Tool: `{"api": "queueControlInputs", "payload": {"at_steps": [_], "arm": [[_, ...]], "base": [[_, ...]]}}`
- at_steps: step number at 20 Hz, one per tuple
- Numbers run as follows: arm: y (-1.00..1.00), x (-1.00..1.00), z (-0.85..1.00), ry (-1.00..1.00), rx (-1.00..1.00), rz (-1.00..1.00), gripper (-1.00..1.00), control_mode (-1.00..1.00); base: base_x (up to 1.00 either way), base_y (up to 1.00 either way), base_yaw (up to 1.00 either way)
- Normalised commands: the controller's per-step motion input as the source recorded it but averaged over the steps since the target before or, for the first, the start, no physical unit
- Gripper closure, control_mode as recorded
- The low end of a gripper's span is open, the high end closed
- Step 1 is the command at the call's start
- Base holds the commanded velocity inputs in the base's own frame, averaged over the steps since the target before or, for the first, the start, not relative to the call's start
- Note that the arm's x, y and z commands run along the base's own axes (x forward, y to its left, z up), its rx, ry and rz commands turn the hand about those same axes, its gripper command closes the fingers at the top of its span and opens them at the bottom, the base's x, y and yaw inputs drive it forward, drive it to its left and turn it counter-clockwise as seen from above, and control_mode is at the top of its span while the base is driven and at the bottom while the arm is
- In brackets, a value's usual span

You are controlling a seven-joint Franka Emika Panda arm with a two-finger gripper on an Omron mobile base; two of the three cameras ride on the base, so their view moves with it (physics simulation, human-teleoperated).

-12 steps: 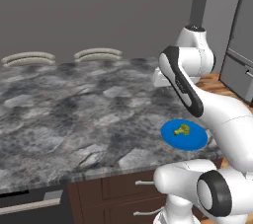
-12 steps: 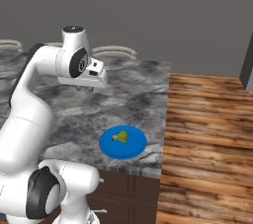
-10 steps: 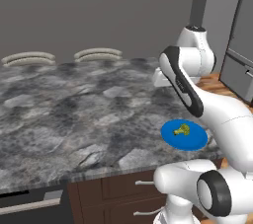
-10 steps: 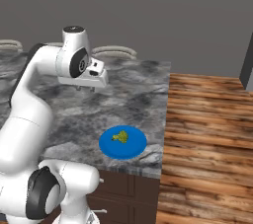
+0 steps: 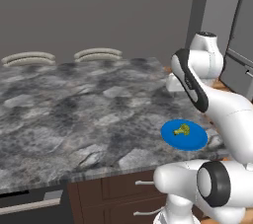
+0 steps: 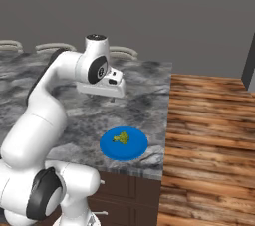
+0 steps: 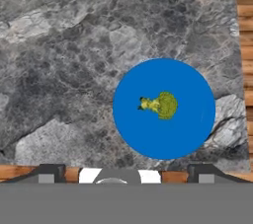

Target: Place the broccoli on the bottom rack of the oven.

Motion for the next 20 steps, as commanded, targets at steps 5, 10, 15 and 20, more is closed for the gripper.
{"api": "queueControlInputs", "payload": {"at_steps": [5,10,15,20], "arm": [[-0.57,0.00,-0.71,0.13,0.00,-0.06,-1.00,-1.00],[-0.38,0.10,-0.80,0.09,-0.09,-0.07,-1.00,-1.00],[-0.02,0.27,-0.49,0.00,-0.06,-0.08,-1.00,-1.00],[0.01,0.25,-0.42,0.00,0.00,-0.06,-1.00,-1.00]], "base": [[0.00,0.00,0.00],[0.00,0.00,0.00],[0.00,0.00,0.00],[0.00,0.00,0.00]]}}
